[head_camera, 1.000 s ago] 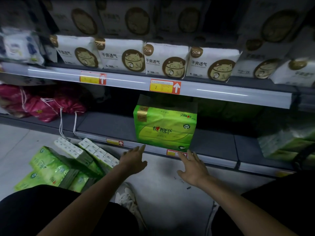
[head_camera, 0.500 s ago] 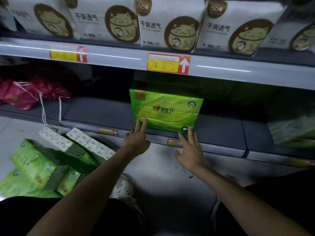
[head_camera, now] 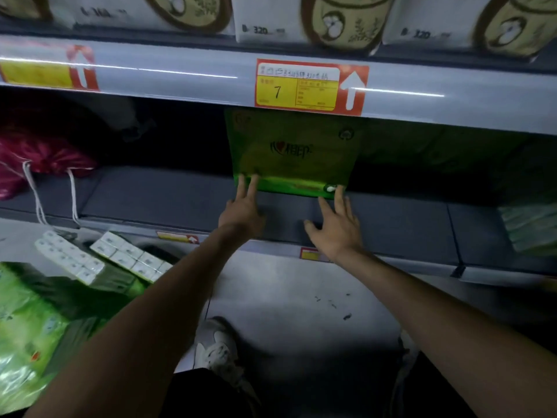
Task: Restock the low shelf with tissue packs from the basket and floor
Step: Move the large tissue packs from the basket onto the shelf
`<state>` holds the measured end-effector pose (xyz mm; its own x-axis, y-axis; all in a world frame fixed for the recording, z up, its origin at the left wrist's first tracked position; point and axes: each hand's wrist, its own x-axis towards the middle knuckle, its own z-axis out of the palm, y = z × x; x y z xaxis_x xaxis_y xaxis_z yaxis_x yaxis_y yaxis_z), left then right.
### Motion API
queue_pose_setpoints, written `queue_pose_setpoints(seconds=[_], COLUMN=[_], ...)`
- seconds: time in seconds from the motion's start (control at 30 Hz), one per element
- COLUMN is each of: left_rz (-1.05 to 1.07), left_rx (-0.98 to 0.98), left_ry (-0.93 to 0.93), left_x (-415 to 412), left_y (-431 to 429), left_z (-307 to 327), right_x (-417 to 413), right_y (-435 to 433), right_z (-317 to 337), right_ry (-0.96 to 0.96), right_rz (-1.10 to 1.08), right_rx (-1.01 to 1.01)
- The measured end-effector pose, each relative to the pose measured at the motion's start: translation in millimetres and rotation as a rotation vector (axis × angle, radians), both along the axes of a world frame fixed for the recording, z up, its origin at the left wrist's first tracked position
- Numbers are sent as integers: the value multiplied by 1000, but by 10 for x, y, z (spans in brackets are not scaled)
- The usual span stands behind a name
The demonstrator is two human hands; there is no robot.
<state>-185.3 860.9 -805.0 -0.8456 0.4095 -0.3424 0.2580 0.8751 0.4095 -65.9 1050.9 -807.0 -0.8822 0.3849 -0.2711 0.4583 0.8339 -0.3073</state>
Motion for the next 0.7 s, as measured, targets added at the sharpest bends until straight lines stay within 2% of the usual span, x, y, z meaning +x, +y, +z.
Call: queue_pose_setpoints(seconds=[0.17, 0.33, 0.43, 0.6, 0.7], left_rz=[-18, -130, -170, -191, -154], left_rx=[-47, -198, -264, -180, -157], left_ry=[-94, 145, 204, 288, 271], left_x=[-284, 25, 159, 102, -17], left_y=[78, 16, 54, 120, 128], left_z=[-3, -126, -297, -438, -504], right_x=[-215, -39, 48, -3, -160], right_y=[81, 29, -23, -75, -61], right_z=[-28, -115, -201, -296, -355], right_ry=[-29, -77, -115, -51, -29], right_rz=[-29, -1, 21, 122, 127], right_rx=[-45, 27, 90, 242, 205])
